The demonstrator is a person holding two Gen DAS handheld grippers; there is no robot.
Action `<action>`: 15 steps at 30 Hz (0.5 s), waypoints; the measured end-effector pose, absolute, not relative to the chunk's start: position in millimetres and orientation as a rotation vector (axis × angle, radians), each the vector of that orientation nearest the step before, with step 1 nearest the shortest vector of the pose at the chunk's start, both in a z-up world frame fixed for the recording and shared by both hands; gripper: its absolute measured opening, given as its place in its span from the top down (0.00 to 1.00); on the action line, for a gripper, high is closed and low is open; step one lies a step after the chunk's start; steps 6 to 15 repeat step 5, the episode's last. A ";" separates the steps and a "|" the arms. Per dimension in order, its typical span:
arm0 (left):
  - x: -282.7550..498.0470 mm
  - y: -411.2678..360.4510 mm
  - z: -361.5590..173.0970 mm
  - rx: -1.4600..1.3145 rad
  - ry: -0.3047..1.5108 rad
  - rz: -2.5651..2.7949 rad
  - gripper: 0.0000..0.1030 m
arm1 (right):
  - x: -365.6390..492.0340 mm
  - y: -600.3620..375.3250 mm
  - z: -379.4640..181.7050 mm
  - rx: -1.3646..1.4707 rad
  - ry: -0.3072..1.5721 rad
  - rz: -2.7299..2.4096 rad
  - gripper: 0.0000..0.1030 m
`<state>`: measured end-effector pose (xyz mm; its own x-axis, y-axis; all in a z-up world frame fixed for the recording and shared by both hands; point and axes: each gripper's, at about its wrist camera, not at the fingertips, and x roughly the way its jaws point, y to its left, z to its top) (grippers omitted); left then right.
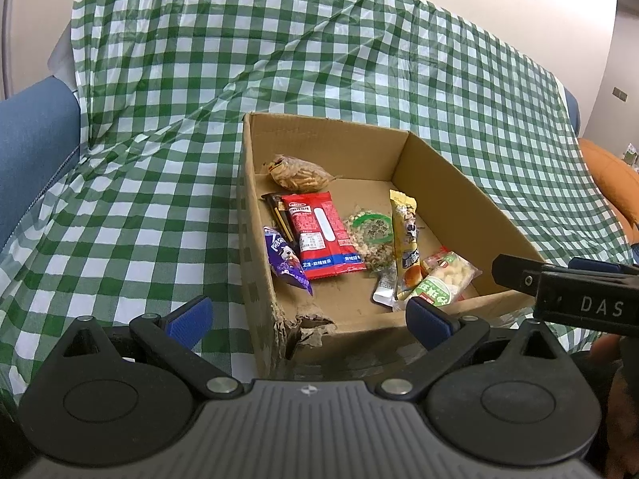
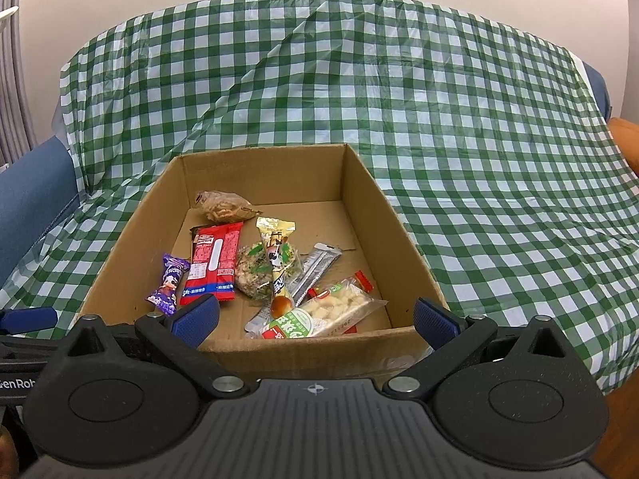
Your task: Organize snacks
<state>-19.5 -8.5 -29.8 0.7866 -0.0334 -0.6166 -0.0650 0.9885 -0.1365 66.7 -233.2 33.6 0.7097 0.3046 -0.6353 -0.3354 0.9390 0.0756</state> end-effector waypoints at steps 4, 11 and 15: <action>-17.8 -4.4 -30.0 -0.141 0.652 0.009 0.00 | 67.0 -232.6 35.8 -0.043 0.703 0.360 0.01; -18.0 -3.3 -28.9 -0.141 0.648 0.007 0.00 | 67.9 -233.1 37.3 -0.037 0.703 0.362 0.01; -18.0 -3.3 -28.9 -0.141 0.648 0.007 0.00 | 67.9 -233.1 37.3 -0.037 0.703 0.362 0.01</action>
